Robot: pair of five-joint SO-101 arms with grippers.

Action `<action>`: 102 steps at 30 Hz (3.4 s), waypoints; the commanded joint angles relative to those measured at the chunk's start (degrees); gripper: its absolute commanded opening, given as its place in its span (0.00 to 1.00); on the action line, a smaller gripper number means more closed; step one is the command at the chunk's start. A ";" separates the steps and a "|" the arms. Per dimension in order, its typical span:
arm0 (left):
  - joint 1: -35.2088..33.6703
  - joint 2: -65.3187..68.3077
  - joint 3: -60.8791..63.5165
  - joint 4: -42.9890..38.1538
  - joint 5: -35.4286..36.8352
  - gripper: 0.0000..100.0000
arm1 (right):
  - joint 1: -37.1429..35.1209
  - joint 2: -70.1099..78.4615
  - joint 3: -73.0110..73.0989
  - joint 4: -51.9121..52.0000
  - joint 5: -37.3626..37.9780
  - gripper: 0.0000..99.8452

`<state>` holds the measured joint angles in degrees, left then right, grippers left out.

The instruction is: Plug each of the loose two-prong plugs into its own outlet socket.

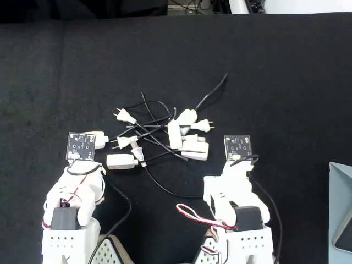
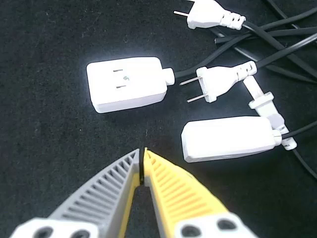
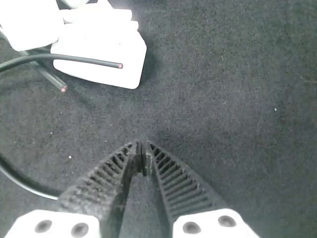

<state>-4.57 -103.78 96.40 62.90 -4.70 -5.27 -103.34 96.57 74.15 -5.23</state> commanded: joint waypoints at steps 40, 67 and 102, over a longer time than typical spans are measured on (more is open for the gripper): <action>-11.91 -0.62 -13.41 6.15 0.62 0.03 | 0.79 -4.70 -6.29 0.09 -0.09 0.01; -20.79 -0.62 -3.38 -4.31 0.26 0.03 | -22.77 48.40 -46.37 -18.55 4.66 0.02; -20.97 -0.62 -1.19 -8.00 0.18 0.03 | -37.19 111.87 -77.05 -21.71 -10.02 0.18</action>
<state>-25.32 -104.13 95.60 55.69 -4.62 -41.05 8.31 22.81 53.14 -14.64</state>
